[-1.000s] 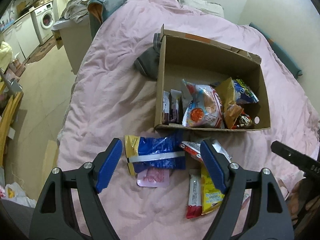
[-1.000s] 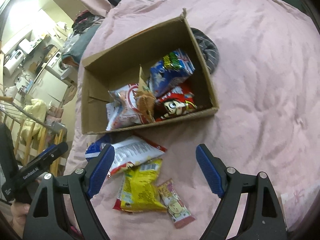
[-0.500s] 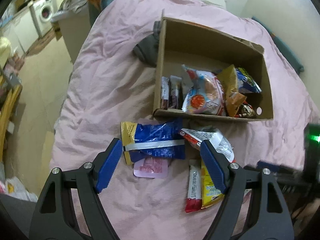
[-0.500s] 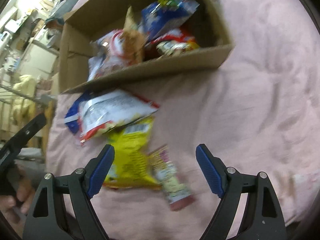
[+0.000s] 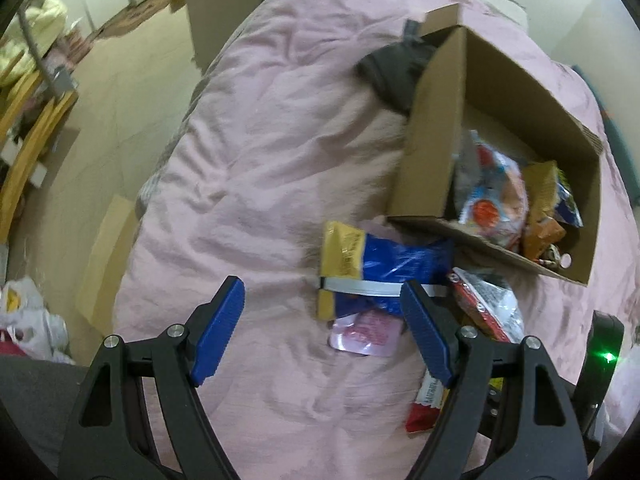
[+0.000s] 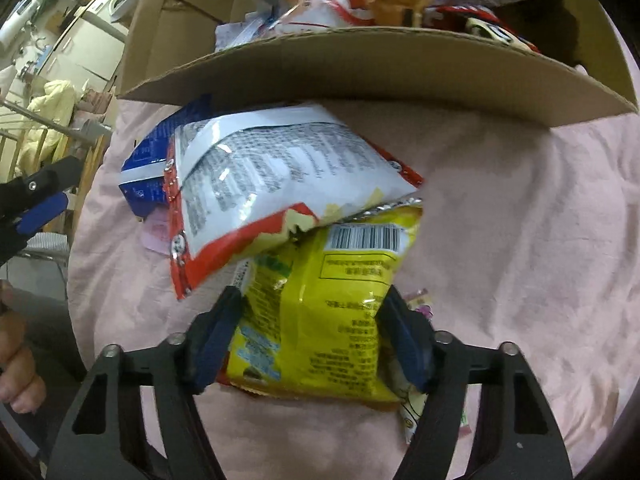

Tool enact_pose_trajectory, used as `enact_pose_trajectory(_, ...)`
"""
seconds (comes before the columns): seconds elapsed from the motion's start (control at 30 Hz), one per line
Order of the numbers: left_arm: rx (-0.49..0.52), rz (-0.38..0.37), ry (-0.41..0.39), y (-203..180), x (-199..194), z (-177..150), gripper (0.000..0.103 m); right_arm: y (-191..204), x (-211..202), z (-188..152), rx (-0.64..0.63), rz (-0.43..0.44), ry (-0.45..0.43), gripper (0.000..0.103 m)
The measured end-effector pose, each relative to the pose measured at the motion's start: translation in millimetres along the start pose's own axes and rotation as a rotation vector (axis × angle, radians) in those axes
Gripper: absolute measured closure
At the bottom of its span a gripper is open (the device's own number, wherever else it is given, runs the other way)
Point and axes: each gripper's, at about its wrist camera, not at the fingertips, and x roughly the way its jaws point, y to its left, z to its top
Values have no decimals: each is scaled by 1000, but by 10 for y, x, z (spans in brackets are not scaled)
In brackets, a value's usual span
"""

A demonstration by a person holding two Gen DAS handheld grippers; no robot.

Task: Organize snacks
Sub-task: 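Grasp the yellow chip bag with the right gripper while the left grasps the blue-and-yellow bag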

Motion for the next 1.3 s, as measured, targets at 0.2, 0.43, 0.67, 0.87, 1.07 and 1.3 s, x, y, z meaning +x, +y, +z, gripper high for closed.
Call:
enact_pose_trajectory(0.2,-59,3,41,106,96,29,26,-97,-160,-29,11,25,-24,64)
enact_pose_trajectory(0.43,-47,-40,69,31,200,39,26,-327,-501,-219,46,64,-90,67)
enact_pose_trajectory(0.67,5,-75,104,-230,463,75,12,-695,-803,-210,190,118,-208,67)
enact_pose_trajectory(0.87,39,-63,159,-379,708,101,12,-707,-789,-186,206,132,-214,67)
enact_pose_trajectory(1.07,20,-81,148,-433,915,157,12,-774,-816,-190,204,131,-201,67)
enact_pose_trajectory(1.3,96,-82,104,-581,772,117,74,-668,-788,-95,175,126,-193,67)
